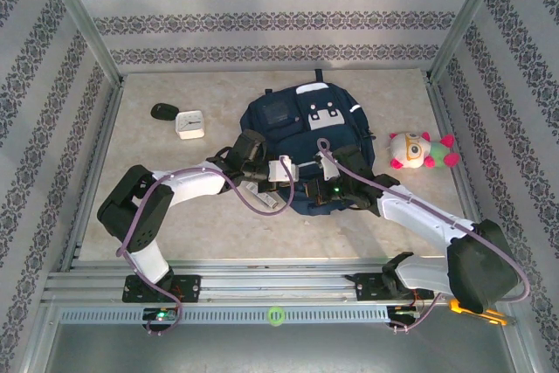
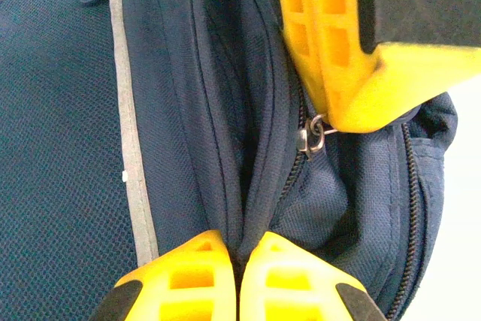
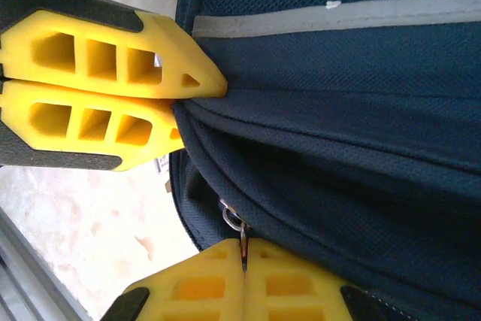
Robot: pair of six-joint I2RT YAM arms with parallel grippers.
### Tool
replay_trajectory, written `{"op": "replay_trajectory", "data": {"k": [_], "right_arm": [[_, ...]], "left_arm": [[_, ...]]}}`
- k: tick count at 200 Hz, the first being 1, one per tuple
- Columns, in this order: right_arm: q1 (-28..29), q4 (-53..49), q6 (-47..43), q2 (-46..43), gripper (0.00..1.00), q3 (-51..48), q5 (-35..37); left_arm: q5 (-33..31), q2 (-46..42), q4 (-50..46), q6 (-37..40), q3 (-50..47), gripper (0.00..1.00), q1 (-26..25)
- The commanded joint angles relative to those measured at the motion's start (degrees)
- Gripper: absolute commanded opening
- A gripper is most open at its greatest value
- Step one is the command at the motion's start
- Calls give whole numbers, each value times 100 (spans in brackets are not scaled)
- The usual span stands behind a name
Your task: Pack the student bag
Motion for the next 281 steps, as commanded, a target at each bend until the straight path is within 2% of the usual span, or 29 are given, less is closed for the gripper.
{"op": "replay_trajectory", "data": {"k": [1,43,86,95,115,134,165,199,233,281], "right_arm": [[-1,-179,-2,-152,7,-116,387],[134,-7,183,-184,18,-274,395],[184,226,260,-147,22,-359,495],[180,251,245,-119,19,-347,504],[162,212,191,-164,0,-320,606],[-4,16,133,-349,0,-302,610],[-617,-656,-148,-763,0,-292,501],[-1083,-827,-315,-897,0,-324,6],[-958,-432,-33,-672,0,-292,-490],[-101,462,589,-255,0,-250,-204]], "left_arm": [[226,-56,480,-758,-108,0,-62],[260,-18,559,-947,0,0,-62],[327,-59,509,-992,66,0,-58],[323,-74,491,-988,63,0,-62],[183,-103,369,-925,74,0,-66],[41,-130,191,-749,55,0,1],[-20,-254,-282,-393,-1,0,314],[-79,-536,-831,11,-84,0,670],[-437,-641,-972,81,-70,2,844],[-975,-386,-748,-189,164,2,1043]]}}
